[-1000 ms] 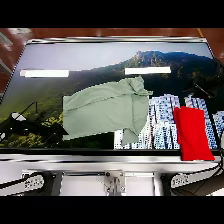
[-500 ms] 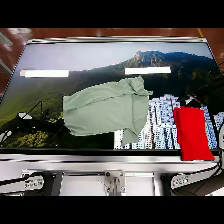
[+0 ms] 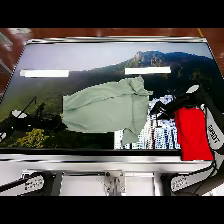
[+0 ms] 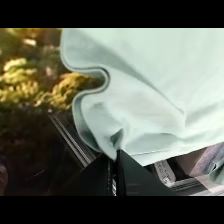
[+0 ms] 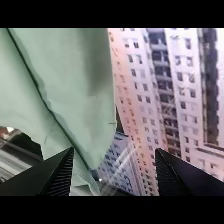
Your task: Fold the shirts.
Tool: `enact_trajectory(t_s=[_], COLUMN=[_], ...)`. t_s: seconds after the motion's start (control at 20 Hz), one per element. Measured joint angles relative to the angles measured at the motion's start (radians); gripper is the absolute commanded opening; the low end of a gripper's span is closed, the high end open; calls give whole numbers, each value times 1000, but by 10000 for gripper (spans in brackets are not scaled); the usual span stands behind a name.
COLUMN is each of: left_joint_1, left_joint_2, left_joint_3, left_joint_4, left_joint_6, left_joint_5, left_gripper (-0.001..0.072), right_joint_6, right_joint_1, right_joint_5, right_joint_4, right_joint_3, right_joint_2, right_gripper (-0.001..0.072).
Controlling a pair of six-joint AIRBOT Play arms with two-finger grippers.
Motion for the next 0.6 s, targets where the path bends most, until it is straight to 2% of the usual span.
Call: enact_trajectory(t_s=[0.4,0.45,0.55,0.6], left_joint_1=[0,0,1,3], left_joint_2=[19,19,20,20], left_joint_3=[0,0,0,1], left_joint_4=[-3,-3,-3,-3], left_joint_6=[7,7,7,7], left_joint_5=[0,1,5,6], left_gripper=[37,37,36,35], right_joint_6=[30,36,41,48], right_joint_1=[102,114,136,146], right_joint_5=[-126,-127,-150,-151], right_joint_4=[63,68,53,60], right_joint_3=[-71,-71,-75,-75], right_joint_2=[-8,-12,-21,-22], right_gripper=[627,466,52,59])
